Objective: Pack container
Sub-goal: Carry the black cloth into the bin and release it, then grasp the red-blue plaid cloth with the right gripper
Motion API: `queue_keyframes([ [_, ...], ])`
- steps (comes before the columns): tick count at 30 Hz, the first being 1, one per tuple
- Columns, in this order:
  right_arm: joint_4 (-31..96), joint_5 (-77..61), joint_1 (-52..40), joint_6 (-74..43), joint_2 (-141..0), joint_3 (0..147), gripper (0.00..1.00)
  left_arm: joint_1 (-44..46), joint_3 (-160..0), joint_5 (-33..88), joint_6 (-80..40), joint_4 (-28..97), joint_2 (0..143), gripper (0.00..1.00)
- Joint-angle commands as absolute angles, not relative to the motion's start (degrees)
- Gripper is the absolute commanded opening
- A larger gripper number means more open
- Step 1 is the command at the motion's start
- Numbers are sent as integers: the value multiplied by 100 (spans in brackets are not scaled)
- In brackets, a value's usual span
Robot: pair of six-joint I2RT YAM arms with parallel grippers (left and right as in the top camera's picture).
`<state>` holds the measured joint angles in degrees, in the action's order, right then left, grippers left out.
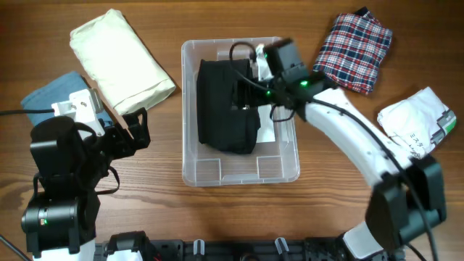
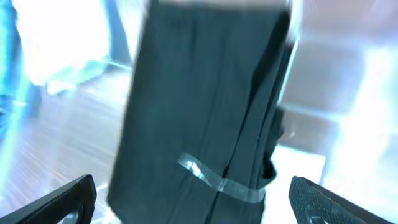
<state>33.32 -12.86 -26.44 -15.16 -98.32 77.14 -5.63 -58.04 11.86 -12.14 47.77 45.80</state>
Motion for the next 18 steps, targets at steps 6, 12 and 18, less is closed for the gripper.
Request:
queue_keyframes([
  [6,4174,12,-757,-1494,-7568,8812,100,-537,-5911,1197,-1225,4766,4550,100],
  [12,4515,-2213,1527,-746,-9835,8753,100,-537,-5911,1197,-1225,4768,4550,100],
  [18,2477,-2493,2215,-956,-12276,8753,100,-537,-5911,1194,-1225,4960,4550,100],
])
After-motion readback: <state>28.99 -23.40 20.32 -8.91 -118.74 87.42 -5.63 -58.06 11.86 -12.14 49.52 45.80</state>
